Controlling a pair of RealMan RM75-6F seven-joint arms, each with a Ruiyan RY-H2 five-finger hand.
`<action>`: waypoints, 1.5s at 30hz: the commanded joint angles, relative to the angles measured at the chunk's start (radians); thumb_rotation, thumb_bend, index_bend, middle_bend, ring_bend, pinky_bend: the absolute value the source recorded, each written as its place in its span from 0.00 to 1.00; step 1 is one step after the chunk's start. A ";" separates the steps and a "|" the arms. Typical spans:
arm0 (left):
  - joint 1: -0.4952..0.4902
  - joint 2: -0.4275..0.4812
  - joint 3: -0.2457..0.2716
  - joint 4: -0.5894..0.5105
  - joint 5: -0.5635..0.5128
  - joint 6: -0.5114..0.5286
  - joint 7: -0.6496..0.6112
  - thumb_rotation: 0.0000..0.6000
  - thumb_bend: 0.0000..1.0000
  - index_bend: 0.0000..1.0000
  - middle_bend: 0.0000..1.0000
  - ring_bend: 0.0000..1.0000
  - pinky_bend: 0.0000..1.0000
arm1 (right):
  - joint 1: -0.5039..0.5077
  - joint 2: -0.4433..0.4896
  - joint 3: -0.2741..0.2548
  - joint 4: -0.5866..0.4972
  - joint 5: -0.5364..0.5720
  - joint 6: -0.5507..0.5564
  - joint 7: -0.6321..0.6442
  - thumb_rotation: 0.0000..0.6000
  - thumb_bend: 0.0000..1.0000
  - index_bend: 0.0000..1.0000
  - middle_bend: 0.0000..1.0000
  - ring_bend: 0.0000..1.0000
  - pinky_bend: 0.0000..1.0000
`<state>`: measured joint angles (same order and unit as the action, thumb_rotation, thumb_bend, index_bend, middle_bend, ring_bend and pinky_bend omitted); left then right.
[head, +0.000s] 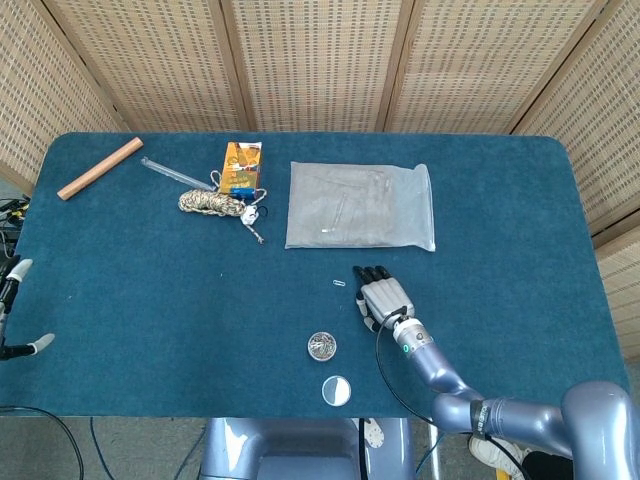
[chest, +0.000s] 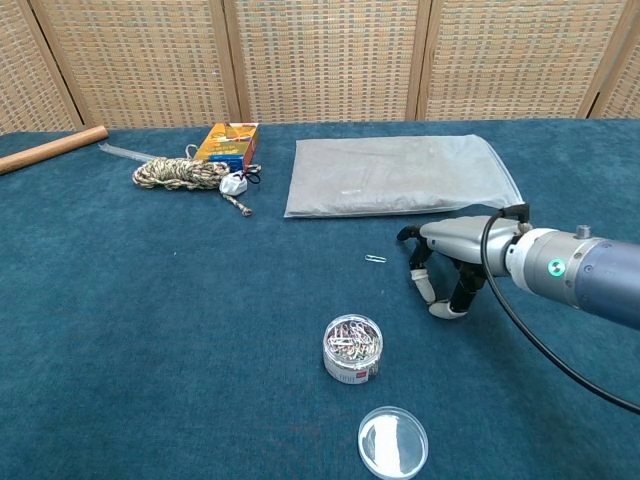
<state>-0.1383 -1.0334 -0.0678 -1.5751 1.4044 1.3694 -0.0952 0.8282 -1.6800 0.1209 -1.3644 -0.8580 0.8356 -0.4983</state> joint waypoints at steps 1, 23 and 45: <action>0.000 0.000 0.001 0.000 0.001 0.000 -0.001 1.00 0.00 0.00 0.00 0.00 0.00 | -0.002 -0.002 -0.002 0.002 -0.006 0.002 0.006 1.00 0.38 0.65 0.00 0.00 0.00; -0.001 0.003 0.003 -0.004 0.007 0.000 -0.006 1.00 0.00 0.00 0.00 0.00 0.00 | -0.010 0.120 0.014 -0.209 -0.120 0.044 0.051 1.00 0.46 0.65 0.00 0.00 0.01; -0.003 0.003 0.007 -0.002 0.012 -0.001 -0.007 1.00 0.00 0.00 0.00 0.00 0.00 | 0.062 0.056 0.005 -0.307 -0.104 0.029 0.003 1.00 0.46 0.65 0.00 0.00 0.01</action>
<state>-0.1408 -1.0306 -0.0612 -1.5773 1.4162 1.3685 -0.1020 0.8888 -1.6200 0.1266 -1.6704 -0.9635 0.8623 -0.4950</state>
